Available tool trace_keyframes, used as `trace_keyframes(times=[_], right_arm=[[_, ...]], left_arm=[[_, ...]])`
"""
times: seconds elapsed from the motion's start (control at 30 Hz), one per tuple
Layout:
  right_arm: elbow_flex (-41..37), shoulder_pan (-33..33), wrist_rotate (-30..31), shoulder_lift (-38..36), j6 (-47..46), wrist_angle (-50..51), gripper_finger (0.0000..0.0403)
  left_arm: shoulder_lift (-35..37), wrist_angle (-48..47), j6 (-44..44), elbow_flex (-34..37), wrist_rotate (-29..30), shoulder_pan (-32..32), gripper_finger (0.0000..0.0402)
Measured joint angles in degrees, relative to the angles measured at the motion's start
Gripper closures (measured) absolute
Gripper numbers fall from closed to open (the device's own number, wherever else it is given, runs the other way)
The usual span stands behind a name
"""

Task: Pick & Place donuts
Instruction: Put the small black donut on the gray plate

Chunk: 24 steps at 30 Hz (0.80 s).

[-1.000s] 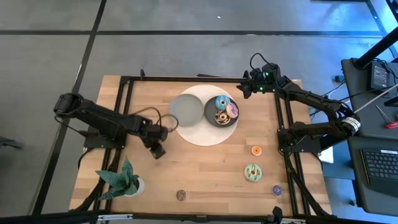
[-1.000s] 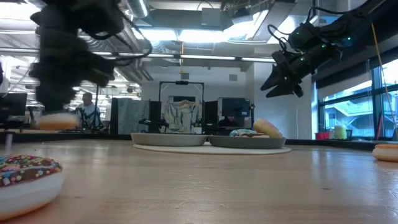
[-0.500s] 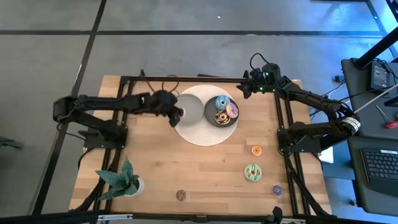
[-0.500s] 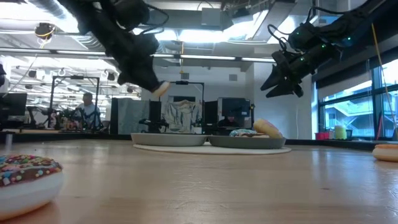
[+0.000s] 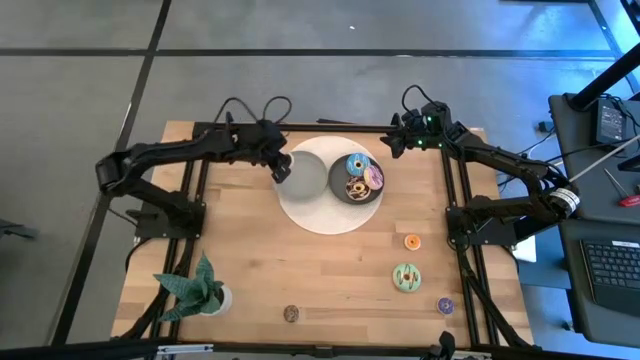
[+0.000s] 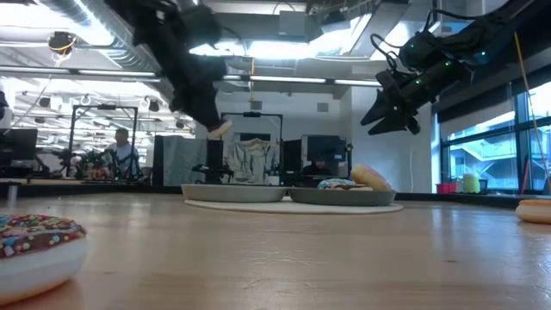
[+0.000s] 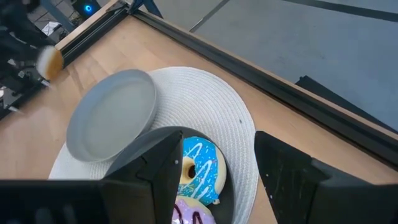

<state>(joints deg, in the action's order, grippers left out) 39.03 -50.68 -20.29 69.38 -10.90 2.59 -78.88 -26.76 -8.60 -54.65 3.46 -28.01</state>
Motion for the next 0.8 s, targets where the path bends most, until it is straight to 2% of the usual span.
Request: trace_keyframes(times=[0.2,0.43,0.8], right_arm=[[0.0,0.0,1.85,0.0,-1.5,0.0,0.0203],[0.0,0.0,1.79,0.0,-2.52,0.06,0.0203],[-0.02,0.0,1.63,0.0,-2.4,0.12,0.0203]], left_arm=[[-10.48,-4.29,2.36,-7.4,-0.15,-1.56,0.0345],[-19.59,-4.33,2.32,-10.86,-0.14,-2.25,0.0345],[-24.67,-4.15,-1.51,-11.29,-1.8,-2.04,0.0345]])
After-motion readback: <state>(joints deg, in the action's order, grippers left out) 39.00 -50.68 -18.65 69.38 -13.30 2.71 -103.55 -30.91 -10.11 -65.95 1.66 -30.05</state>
